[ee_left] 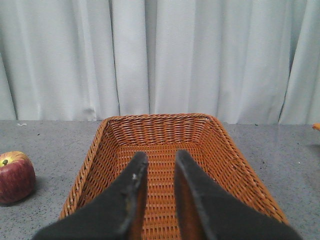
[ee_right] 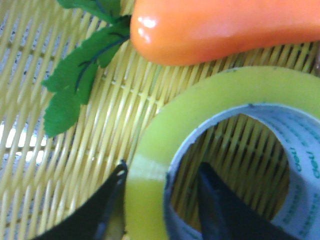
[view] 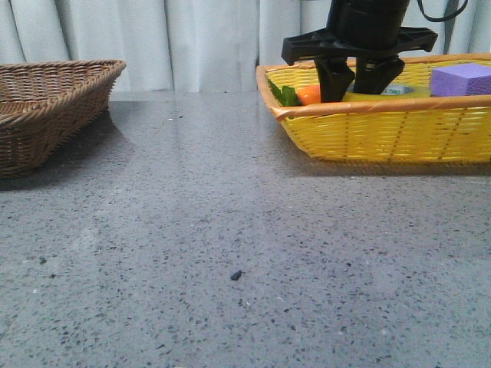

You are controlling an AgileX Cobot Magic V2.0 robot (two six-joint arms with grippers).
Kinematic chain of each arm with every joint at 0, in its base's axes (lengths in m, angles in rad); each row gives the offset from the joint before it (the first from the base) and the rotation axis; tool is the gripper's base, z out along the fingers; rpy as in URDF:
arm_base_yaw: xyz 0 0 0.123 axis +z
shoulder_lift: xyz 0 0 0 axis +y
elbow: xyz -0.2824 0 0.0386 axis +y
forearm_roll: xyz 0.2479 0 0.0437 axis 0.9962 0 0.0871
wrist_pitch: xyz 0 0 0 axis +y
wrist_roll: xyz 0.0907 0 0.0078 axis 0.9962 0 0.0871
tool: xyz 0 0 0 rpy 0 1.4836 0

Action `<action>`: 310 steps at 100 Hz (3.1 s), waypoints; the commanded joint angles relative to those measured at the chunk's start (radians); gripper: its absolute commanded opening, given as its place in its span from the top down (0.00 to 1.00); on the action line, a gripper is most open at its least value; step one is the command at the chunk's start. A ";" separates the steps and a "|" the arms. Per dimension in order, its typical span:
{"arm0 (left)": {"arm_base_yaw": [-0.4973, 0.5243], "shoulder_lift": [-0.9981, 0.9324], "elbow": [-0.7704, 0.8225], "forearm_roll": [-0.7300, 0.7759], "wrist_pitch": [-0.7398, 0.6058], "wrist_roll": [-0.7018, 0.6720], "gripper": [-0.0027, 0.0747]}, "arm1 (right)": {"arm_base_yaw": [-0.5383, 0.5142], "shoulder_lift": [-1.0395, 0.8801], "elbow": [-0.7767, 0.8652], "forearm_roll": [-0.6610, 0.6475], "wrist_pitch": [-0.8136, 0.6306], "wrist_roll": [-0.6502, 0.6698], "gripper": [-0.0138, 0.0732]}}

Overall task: Transfer tape with both arms
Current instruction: 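Lower the right gripper into the yellow basket onto the yellow tape roll, then grip the tape roll rim and lift it out toward the brown basket, then set the tape roll on the table between baskets and release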

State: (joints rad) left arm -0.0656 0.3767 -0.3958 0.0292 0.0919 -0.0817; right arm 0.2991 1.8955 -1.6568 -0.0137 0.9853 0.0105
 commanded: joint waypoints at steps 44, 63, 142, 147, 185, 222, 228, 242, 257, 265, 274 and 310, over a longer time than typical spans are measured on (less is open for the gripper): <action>0.001 0.013 -0.039 -0.007 -0.072 -0.009 0.82 | 0.006 -0.057 -0.155 -0.013 0.080 -0.010 0.90; 0.001 0.013 -0.039 -0.007 -0.072 -0.009 0.82 | 0.038 -0.057 -0.300 -0.014 0.189 -0.055 0.90; 0.001 0.013 -0.039 -0.007 -0.072 -0.009 0.82 | 0.452 0.049 -0.441 0.079 0.214 -0.101 0.90; 0.001 0.013 -0.039 -0.007 -0.072 -0.009 0.82 | 0.450 0.065 -0.441 0.079 0.214 -0.101 0.90; 0.001 0.013 -0.039 -0.007 -0.072 -0.009 0.82 | 0.442 0.161 -0.441 0.079 0.191 -0.101 0.90; 0.001 0.013 -0.039 -0.007 -0.072 -0.009 0.82 | 0.442 0.185 -0.441 0.082 0.184 -0.101 0.88; 0.001 0.013 -0.039 -0.007 -0.072 -0.009 0.82 | 0.442 0.185 -0.441 0.082 0.184 -0.101 0.84; 0.001 0.013 -0.039 -0.007 -0.072 -0.009 0.82 | 0.442 0.185 -0.441 0.082 0.184 -0.101 0.63; 0.001 0.013 -0.039 -0.007 -0.072 -0.009 0.82 | 0.442 0.181 -0.441 0.082 0.181 -0.101 0.53; 0.001 0.013 -0.039 -0.007 -0.072 -0.009 0.82 | 0.442 0.162 -0.443 0.082 0.179 -0.101 0.53; -0.001 0.013 -0.043 -0.007 -0.072 -0.006 0.82 | 0.442 0.132 -0.462 0.079 0.188 -0.101 0.53; -0.151 0.086 -0.138 0.015 -0.019 -0.001 0.82 | 0.442 -0.057 -0.529 0.014 0.251 -0.101 0.70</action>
State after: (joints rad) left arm -0.1752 0.4281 -0.4849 0.0426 0.1398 -0.0798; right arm 0.7458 1.9435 -2.1539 0.0387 1.2316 -0.0769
